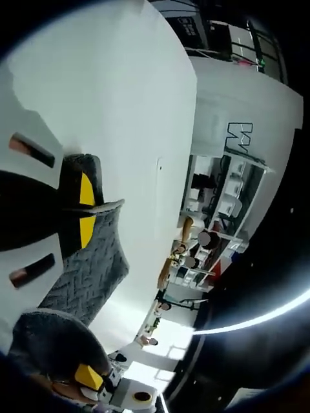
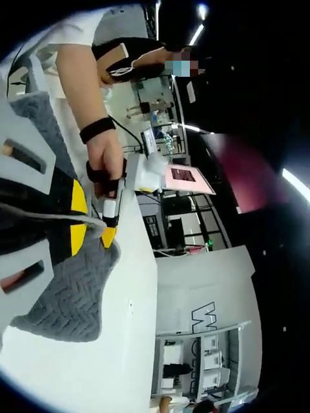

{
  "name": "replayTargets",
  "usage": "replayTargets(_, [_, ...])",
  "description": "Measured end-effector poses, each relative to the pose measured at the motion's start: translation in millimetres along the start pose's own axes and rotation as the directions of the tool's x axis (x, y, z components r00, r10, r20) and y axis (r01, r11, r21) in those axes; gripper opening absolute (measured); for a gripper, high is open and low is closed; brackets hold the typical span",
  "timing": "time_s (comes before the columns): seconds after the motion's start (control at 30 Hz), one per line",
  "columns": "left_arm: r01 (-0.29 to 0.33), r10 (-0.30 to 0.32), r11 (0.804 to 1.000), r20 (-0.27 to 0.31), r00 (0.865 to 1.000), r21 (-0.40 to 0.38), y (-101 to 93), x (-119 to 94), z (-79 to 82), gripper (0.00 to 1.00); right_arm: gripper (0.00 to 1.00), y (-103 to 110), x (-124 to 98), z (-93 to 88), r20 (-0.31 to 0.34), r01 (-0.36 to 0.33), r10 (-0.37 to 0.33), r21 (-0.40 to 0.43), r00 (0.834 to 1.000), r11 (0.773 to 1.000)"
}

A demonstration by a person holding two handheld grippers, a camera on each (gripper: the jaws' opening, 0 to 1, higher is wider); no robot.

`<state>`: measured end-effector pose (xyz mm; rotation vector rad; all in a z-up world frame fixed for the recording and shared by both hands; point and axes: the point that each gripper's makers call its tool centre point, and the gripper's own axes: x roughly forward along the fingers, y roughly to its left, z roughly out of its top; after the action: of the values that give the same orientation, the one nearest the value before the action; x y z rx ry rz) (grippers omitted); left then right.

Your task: Open the folded towel by lifting each exposed corner and separating the folded layers until the towel lies flat within the target outline without major curled edges

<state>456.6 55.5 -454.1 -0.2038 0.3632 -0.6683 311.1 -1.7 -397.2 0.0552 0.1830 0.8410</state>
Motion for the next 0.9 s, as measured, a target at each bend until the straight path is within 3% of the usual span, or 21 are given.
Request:
replayTargets(0.37, [-0.006, 0.006, 1.000, 0.008, 1.000, -0.025, -7.4, -4.4, -1.5, 0.00, 0.00, 28.8, -20.5, 10.7, 0.070, -0.065, 0.067, -0.032, 0.995, 0.997])
replayTargets(0.9, [0.006, -0.005, 0.998, 0.019, 1.000, -0.061, -15.4, -10.0, -4.2, 0.00, 0.00, 66.4, -32.9, 18.1, 0.116, -0.164, 0.174, -0.085, 0.978, 0.983])
